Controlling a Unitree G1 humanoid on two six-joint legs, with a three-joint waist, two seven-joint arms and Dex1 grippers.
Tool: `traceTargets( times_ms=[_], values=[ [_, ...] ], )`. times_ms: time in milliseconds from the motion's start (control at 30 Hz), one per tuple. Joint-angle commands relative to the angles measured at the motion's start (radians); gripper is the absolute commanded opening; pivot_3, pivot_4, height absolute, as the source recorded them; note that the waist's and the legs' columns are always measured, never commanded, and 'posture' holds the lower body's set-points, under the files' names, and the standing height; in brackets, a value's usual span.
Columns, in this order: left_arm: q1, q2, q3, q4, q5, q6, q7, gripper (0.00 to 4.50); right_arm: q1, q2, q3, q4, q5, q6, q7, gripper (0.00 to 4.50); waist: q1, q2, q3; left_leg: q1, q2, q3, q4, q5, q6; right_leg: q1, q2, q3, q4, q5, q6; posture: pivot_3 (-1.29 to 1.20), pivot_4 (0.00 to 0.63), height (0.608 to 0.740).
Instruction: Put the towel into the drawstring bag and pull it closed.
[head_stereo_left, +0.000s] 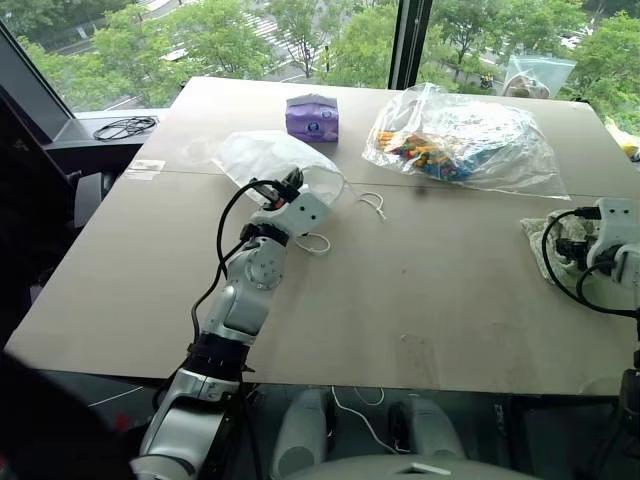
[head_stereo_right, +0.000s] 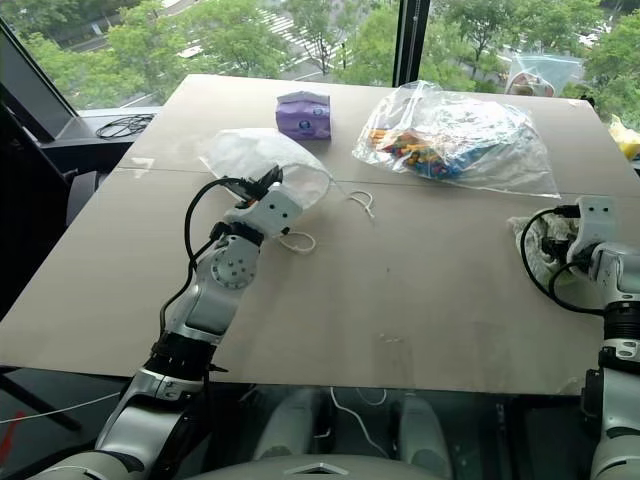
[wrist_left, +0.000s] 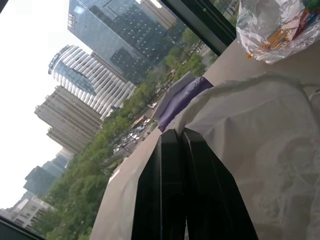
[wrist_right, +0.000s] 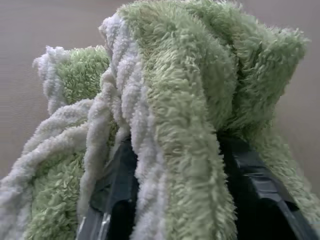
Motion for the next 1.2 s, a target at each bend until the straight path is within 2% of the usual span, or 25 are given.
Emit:
traceTargets(
  times_ms=[33,67,167,267,367,467,600,733,967,1200],
  values=[
    [-0.005,0.005,0.011,-0.033,-0.005,-0.007,-0.002,0.0,0.077,0.051,0.054,-0.03,0.07,0.155,0.102,0.14,-0.002,-0.001,-0.001,0.0,0.0,0.0,-0.001,0.0,0.0,0.0,0.0,0.0,0.0,0.0,0.0,0.0,0.15,0.739],
    [-0.005,0.003,0.013,-0.033,-0.008,-0.005,-0.003,0.0,0.088,0.054,0.062,-0.063,0.083,0.177,0.118,0.02,-0.004,-0.002,-0.001,0.0,0.001,0.0,-0.001,0.0,0.0,0.0,0.0,0.0,0.0,0.0,0.0,0.0,0.15,0.739],
    [-0.004,-0.011,0.028,-0.041,-0.04,0.0,-0.012,0.0,0.137,0.047,0.116,-0.174,0.106,0.192,0.189,0.02,-0.01,-0.002,-0.002,0.0,0.001,0.0,-0.002,0.0,0.0,0.0,0.001,0.0,0.0,-0.001,-0.001,0.0,0.15,0.739],
    [-0.008,-0.075,0.096,-0.076,-0.156,0.06,-0.027,0.0,0.217,-0.002,0.201,-0.346,0.163,0.23,0.321,0.02,-0.019,-0.003,-0.002,0.0,0.002,0.0,-0.004,0.0,0.0,-0.001,0.002,0.0,0.0,-0.002,-0.002,0.0,0.15,0.739],
    [-0.02,-0.081,0.123,-0.079,-0.191,0.074,-0.046,0.0,0.266,-0.043,0.24,-0.461,0.182,0.241,0.37,0.02,-0.031,-0.004,-0.003,0.0,0.003,-0.001,-0.004,0.002,0.003,-0.001,0.003,-0.001,0.0,-0.002,-0.003,0.0,0.15,0.739],
    [-0.037,-0.092,0.146,-0.073,-0.252,0.088,-0.075,0.0,0.233,-0.006,0.17,-0.495,0.201,0.216,0.33,0.02,-0.031,-0.004,-0.003,0.002,0.003,-0.002,-0.004,0.0,0.0,0.0,0.005,-0.001,0.001,-0.002,-0.003,0.0,0.15,0.739],
    [-0.045,-0.109,0.163,-0.1,-0.383,0.092,-0.178,0.0,0.169,0.053,0.074,-0.676,0.361,0.244,0.377,0.02,-0.031,0.001,0.001,0.001,0.002,-0.001,-0.003,0.0,0.0,-0.002,0.003,-0.001,0.001,-0.001,-0.004,0.0,0.15,0.739],
    [-0.05,-0.098,0.16,-0.131,-0.469,0.091,-0.281,0.0,0.09,0.139,0.047,-0.806,0.482,0.331,0.315,0.02,-0.027,0.011,0.008,-0.003,0.001,0.0,-0.002,0.0,0.0,-0.005,0.002,0.0,0.001,0.001,-0.003,0.0,0.15,0.739],
    [-0.061,-0.08,0.215,-0.212,-0.68,0.205,-0.428,0.0,-0.026,0.309,0.038,-0.886,0.617,0.406,0.162,0.02,-0.018,0.011,0.009,-0.007,0.001,-0.001,-0.002,0.002,0.003,-0.006,0.002,-0.002,-0.001,0.001,-0.002,0.0,0.15,0.739],
    [-0.057,-0.061,0.247,-0.27,-0.824,0.292,-0.503,0.0,-0.079,0.375,0.065,-0.892,0.675,0.395,0.096,0.02,-0.02,0.011,0.009,-0.01,0.0,-0.001,-0.001,0.003,0.004,-0.008,0.003,-0.008,-0.002,0.002,0.001,0.0,0.15,0.739]
  ],
)
